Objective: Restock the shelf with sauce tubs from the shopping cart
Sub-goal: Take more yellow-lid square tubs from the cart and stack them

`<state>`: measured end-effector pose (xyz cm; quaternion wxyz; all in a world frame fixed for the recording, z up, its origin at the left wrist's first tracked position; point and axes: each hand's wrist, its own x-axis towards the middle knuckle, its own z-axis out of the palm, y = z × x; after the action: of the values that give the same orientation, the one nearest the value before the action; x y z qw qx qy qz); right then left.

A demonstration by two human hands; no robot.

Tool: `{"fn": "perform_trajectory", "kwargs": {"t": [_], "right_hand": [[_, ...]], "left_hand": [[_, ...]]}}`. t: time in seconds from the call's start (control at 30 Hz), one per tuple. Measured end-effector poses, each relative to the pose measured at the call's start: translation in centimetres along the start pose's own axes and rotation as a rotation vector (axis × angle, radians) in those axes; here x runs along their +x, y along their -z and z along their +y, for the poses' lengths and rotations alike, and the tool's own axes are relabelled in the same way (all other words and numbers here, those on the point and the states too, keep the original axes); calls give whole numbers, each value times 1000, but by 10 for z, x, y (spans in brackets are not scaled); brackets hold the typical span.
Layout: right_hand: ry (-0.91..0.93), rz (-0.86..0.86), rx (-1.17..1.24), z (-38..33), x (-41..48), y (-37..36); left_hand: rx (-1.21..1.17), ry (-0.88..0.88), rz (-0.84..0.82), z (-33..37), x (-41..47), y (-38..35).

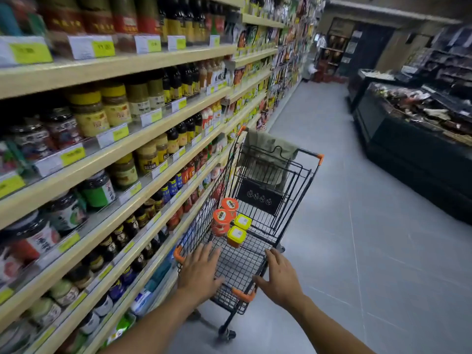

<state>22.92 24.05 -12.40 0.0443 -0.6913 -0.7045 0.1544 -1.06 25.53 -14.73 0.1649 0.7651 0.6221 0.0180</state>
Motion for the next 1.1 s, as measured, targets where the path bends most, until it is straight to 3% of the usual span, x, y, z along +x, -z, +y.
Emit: {"fn": "perform_trajectory", "kwargs": {"t": [0.4, 0.73, 1.1], "right_hand": [[-15, -188, 26, 49, 171, -15], [150, -442, -93, 118, 353, -23], [287, -700, -177, 158, 494, -100]], "left_hand": [[-32, 79, -196, -11, 160, -36], [-94, 213, -438, 13, 293, -57], [-117, 403, -527, 16, 390, -131]]}}
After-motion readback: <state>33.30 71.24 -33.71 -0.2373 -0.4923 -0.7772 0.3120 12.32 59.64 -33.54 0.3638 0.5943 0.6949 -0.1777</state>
